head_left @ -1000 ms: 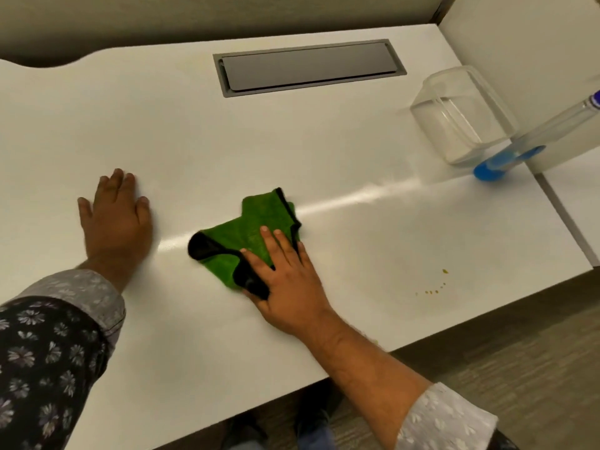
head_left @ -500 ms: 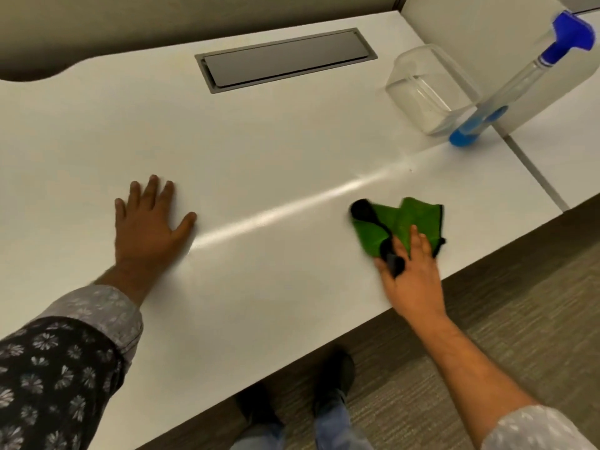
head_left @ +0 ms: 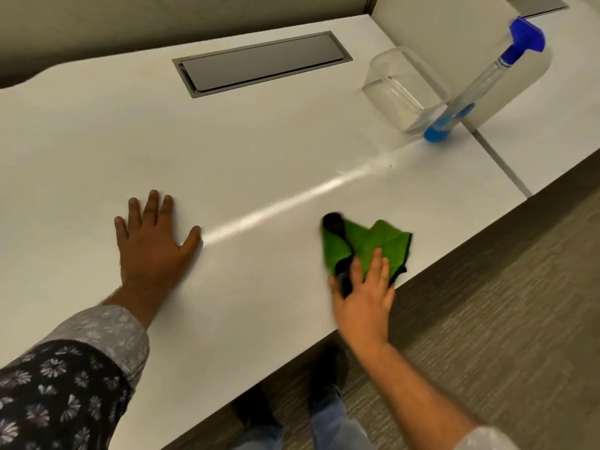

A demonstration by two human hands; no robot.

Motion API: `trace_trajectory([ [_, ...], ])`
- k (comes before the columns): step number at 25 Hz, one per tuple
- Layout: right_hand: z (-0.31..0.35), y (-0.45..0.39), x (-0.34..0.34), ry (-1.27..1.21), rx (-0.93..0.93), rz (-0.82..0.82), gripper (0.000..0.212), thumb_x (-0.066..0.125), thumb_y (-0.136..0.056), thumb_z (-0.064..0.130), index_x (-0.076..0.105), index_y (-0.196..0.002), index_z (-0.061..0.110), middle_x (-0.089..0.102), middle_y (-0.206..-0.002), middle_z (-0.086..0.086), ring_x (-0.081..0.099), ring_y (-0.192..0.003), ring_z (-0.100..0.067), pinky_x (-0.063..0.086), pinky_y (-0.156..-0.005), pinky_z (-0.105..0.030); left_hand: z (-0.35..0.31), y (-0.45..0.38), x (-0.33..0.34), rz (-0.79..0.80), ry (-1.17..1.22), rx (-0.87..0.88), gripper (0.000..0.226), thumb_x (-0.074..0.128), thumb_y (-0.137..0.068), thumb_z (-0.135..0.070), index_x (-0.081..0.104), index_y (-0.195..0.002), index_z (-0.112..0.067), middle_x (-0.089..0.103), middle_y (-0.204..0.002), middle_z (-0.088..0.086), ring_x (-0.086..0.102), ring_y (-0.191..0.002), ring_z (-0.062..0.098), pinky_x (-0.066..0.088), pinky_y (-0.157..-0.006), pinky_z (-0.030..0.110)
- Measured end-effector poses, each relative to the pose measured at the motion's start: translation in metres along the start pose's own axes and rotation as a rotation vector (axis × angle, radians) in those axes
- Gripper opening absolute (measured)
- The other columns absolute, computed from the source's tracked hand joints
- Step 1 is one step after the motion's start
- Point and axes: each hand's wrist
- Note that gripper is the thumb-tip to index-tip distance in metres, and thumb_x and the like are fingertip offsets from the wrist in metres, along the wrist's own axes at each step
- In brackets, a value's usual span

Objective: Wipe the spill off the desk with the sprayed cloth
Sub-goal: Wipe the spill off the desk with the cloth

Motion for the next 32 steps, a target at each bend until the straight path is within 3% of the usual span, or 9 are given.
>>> trace_trajectory([
  [2,0.014,0.043,0.016,0.017,-0.151,0.020,0.075,0.027,-0.102,0.072,0.019,-0.167,0.035,-0.002,-0.179,-0.018,0.000,-0.165,-0.037,0.015,-0.126,-0.064,0.001,0.001,-0.002,0.005,0.000,0.002,0.085,0.043,-0.097,-0.068,0.026,-0.166,-0.023,0.021,-0.178,0.003,0.005,-0.165,0.033,0.003,-0.130,0.058],
  [4,-0.002,0.049,0.018,0.002,-0.333,0.065,0.081,0.045,-0.096,0.064,0.016,-0.168,0.040,-0.004,-0.179,-0.013,-0.002,-0.165,-0.034,0.019,-0.127,-0.066,0.000,0.001,-0.004,0.010,-0.007,0.003,0.085,0.042,-0.097,-0.069,0.026,-0.166,-0.023,0.022,-0.178,0.003,0.006,-0.165,0.033,0.000,-0.130,0.054],
  [7,-0.048,0.012,0.002,-0.013,-0.535,0.107,0.091,0.056,-0.089,0.058,0.011,-0.168,0.043,-0.006,-0.180,-0.005,-0.006,-0.166,-0.027,0.025,-0.127,-0.065,-0.003,-0.002,-0.008,0.019,-0.010,0.003,0.087,0.038,-0.095,-0.073,0.026,-0.166,-0.023,0.022,-0.178,0.003,0.003,-0.166,0.027,-0.019,-0.123,0.036],
  [11,-0.076,-0.063,-0.012,-0.049,-0.363,0.055,0.083,0.055,-0.094,0.054,0.021,-0.168,0.035,0.003,-0.180,-0.013,0.000,-0.165,-0.034,0.024,-0.127,-0.066,-0.002,-0.001,-0.008,0.027,-0.019,-0.003,0.088,0.037,-0.094,-0.074,0.025,-0.165,-0.024,0.021,-0.177,0.001,0.003,-0.166,0.025,-0.026,-0.118,0.025],
  [15,-0.086,-0.165,-0.032,-0.058,-0.160,0.042,0.077,0.060,-0.101,0.047,0.026,-0.168,0.027,0.005,-0.178,-0.020,0.001,-0.164,-0.040,0.015,-0.127,-0.068,-0.003,-0.003,-0.007,0.028,-0.024,0.000,0.087,0.037,-0.095,-0.073,0.024,-0.165,-0.023,0.022,-0.177,0.001,-0.007,-0.158,0.007,-0.025,-0.119,0.024],
  [20,-0.039,-0.257,-0.042,-0.140,-0.029,0.034,0.073,0.056,-0.103,0.052,0.029,-0.167,0.027,0.006,-0.179,-0.017,0.003,-0.164,-0.037,0.003,-0.129,-0.064,-0.005,-0.003,-0.007,0.023,-0.036,-0.007,0.084,0.038,-0.095,-0.071,0.030,-0.165,-0.024,0.025,-0.176,0.002,0.001,-0.162,0.012,-0.020,-0.121,0.025],
  [27,0.099,-0.189,-0.015,-0.138,-0.616,0.079,0.071,0.062,-0.095,0.052,0.046,-0.160,0.026,0.019,-0.176,-0.021,0.017,-0.162,-0.042,0.013,-0.129,-0.061,-0.007,-0.002,-0.008,-0.012,-0.014,-0.022,0.079,0.038,-0.097,-0.066,0.032,-0.165,-0.026,0.025,-0.177,-0.002,0.001,-0.160,0.008,-0.016,-0.123,0.026],
  [30,0.126,-0.129,0.000,-0.203,-0.946,0.158,0.078,0.071,-0.082,0.048,0.053,-0.154,0.026,0.023,-0.175,-0.019,0.020,-0.162,-0.041,0.017,-0.127,-0.065,-0.005,-0.005,-0.006,-0.027,0.002,-0.013,0.079,0.037,-0.096,-0.063,0.038,-0.164,-0.024,0.030,-0.175,0.002,0.013,-0.163,0.019,-0.007,-0.125,0.032],
  [32,0.124,-0.100,0.004,-0.159,-1.121,0.251,0.085,0.077,-0.076,0.045,0.048,-0.155,0.031,0.016,-0.178,-0.013,0.013,-0.164,-0.034,0.011,-0.130,-0.064,-0.002,-0.004,-0.005,-0.031,0.011,-0.003,0.079,0.034,-0.096,-0.060,0.038,-0.165,-0.022,0.030,-0.175,0.003,0.014,-0.163,0.020,-0.002,-0.126,0.038],
])
Point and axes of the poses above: each hand's wrist, its own y-axis away from the middle knuckle, its own x-axis out of the palm, z = x × y
